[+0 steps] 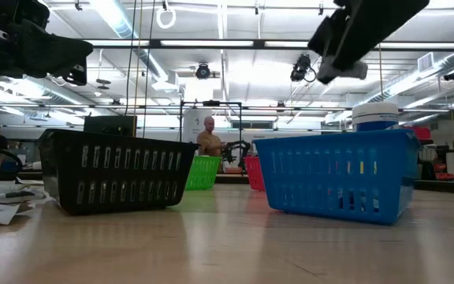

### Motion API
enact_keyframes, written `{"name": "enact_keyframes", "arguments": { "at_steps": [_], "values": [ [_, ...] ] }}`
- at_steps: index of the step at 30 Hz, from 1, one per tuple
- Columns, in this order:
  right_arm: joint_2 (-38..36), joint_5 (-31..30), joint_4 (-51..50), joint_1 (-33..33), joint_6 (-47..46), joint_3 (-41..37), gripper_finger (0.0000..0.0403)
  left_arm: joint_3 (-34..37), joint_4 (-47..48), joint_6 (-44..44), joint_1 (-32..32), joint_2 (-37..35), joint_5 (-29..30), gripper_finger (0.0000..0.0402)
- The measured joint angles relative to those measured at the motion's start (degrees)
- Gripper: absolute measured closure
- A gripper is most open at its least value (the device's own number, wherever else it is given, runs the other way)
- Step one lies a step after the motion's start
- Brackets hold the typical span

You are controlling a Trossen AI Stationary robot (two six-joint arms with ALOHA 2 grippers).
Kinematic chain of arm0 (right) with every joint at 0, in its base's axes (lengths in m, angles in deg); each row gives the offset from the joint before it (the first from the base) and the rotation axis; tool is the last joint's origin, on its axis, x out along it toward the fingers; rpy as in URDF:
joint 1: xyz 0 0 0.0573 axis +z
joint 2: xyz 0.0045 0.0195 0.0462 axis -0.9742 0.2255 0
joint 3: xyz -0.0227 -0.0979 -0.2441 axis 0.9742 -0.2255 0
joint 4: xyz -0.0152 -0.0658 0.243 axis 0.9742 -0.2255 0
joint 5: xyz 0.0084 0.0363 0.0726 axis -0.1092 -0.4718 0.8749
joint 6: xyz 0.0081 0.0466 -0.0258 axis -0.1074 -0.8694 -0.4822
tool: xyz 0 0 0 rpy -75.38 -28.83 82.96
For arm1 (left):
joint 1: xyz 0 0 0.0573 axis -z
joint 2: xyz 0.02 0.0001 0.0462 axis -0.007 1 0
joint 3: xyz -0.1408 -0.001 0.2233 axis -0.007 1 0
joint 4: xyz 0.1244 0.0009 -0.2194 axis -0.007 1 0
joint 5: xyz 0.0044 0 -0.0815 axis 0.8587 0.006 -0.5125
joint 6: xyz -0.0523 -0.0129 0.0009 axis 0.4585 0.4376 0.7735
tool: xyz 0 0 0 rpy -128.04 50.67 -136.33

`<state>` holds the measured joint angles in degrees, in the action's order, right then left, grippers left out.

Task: Pick & Place First Aid Supplies
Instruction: Put the blue alcohol pad into the blue bin

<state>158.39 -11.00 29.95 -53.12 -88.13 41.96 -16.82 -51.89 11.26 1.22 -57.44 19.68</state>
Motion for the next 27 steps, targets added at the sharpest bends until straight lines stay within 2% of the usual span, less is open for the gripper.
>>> {"name": "enact_keyframes", "arguments": {
  "at_steps": [7, 20, 27],
  "values": [
    [0.0, -6.0, -4.4, -0.6, -3.0, -0.4, 0.0262, 0.0, 0.0, 0.0, 0.0, 0.0, 0.0, 0.0376],
    [0.0, -3.7, -7.4, -2.5, -6.4, -0.4, 0.0150, 0.0, 0.0, 0.0, 0.0, 0.0, 0.0, 0.0376],
    [-1.1, -3.7, -11.2, -2.4, -4.6, -0.4, 0.0131, 0.0, 0.0, 0.0, 0.0, 0.0, 0.0, 0.0376]
  ]
}}
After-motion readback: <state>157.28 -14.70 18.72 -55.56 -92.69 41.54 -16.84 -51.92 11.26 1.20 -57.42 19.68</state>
